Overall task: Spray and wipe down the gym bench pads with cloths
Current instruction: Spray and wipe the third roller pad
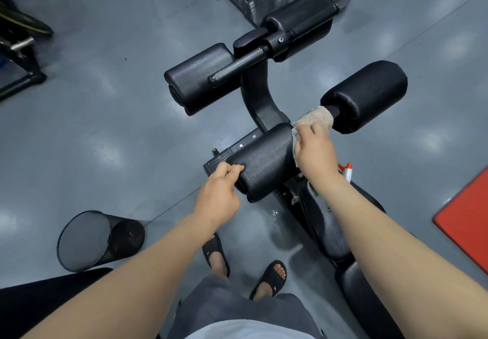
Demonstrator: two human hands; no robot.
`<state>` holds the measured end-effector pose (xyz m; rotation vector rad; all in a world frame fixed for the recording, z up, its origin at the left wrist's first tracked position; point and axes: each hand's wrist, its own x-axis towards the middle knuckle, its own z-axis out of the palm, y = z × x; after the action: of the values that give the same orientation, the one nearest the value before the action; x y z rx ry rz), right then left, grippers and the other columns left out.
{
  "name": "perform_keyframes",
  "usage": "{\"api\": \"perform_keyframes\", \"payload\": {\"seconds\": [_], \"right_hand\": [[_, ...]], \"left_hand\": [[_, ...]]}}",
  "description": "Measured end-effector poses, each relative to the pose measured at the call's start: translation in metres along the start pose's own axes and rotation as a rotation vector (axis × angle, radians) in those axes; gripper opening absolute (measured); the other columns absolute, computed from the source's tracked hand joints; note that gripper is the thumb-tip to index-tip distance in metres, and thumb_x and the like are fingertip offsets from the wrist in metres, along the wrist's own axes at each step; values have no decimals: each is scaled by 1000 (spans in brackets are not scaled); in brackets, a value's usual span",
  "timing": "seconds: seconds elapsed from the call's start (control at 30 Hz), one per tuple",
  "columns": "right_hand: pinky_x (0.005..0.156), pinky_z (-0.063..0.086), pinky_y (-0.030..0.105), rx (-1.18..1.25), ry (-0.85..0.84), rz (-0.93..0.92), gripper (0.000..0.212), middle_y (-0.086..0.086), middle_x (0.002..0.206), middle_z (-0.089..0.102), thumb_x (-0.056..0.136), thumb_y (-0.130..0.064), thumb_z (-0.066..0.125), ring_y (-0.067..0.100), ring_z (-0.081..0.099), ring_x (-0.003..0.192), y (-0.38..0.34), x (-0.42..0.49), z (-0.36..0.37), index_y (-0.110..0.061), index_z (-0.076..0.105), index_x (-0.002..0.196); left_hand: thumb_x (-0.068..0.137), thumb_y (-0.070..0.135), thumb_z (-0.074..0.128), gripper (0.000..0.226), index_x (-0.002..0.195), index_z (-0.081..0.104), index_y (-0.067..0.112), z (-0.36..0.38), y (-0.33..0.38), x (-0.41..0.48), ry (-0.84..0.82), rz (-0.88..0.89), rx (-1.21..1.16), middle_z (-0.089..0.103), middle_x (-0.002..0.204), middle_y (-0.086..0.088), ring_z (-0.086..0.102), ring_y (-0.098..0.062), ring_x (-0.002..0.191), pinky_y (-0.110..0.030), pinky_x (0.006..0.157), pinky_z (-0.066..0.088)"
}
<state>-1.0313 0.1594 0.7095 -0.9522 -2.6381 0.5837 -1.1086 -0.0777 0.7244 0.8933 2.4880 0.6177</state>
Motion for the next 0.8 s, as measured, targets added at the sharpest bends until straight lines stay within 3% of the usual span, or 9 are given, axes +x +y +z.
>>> {"api": "perform_keyframes", "payload": {"seconds": [0.1, 0.2, 0.3, 0.4, 0.5, 0.67, 0.8], "right_hand": [[63, 49, 41, 46, 0, -100, 18, 17, 104, 53, 97, -11, 55, 38, 56, 77, -12, -21, 9, -6, 64, 112], [60, 50, 42, 116, -10, -140, 17, 17, 99, 52, 95, -11, 58, 41, 57, 73, -28, -43, 19, -6, 64, 110], [63, 51, 43, 175, -56, -249, 21, 14, 96, 51, 94, -17, 54, 40, 57, 75, -48, -60, 29, -9, 65, 110], [56, 47, 40, 145, -174, -413, 19, 8, 95, 47, 96, -19, 60, 35, 55, 77, -63, -75, 34, -14, 63, 115], [50, 49, 40, 42, -231, -514, 20, 3, 96, 45, 96, -29, 59, 31, 55, 78, -55, -65, 27, -22, 62, 115], [51, 38, 34, -11, -52, -201, 19, 5, 94, 46, 99, -36, 54, 35, 55, 76, -36, -36, 14, -22, 64, 105], [49, 49, 37, -5, -198, -410, 15, 3, 95, 46, 94, -32, 58, 31, 59, 81, -64, -64, 23, -26, 63, 108]], "left_hand": [[84, -11, 37, 74, 146, 50, 26, 0, -4, -1, -3, 14, -55, 46, 128, 10, 49, -15, 107, -23, 80, 39], [83, -16, 35, 67, 132, 64, 19, -6, -10, 4, 41, -10, -273, 52, 120, 9, 56, -19, 111, -29, 96, 46], [80, -20, 34, 61, 117, 71, 12, -15, -14, 12, 178, -58, -320, 55, 116, 6, 58, -17, 105, -10, 95, 40], [82, -19, 34, 60, 122, 68, 11, -21, -11, 21, 149, -115, -313, 54, 120, 4, 56, -13, 108, 2, 87, 33], [87, -14, 34, 62, 134, 60, 16, -22, -7, 28, 53, -171, -302, 49, 124, 8, 50, -7, 114, -12, 90, 36], [87, -15, 33, 67, 141, 56, 16, -17, -6, 31, -8, -186, -322, 45, 123, 4, 48, -19, 121, -34, 105, 44], [85, -18, 35, 63, 138, 58, 9, -14, -13, 31, -1, -185, -341, 45, 122, 1, 51, -20, 122, -23, 100, 41]]}}
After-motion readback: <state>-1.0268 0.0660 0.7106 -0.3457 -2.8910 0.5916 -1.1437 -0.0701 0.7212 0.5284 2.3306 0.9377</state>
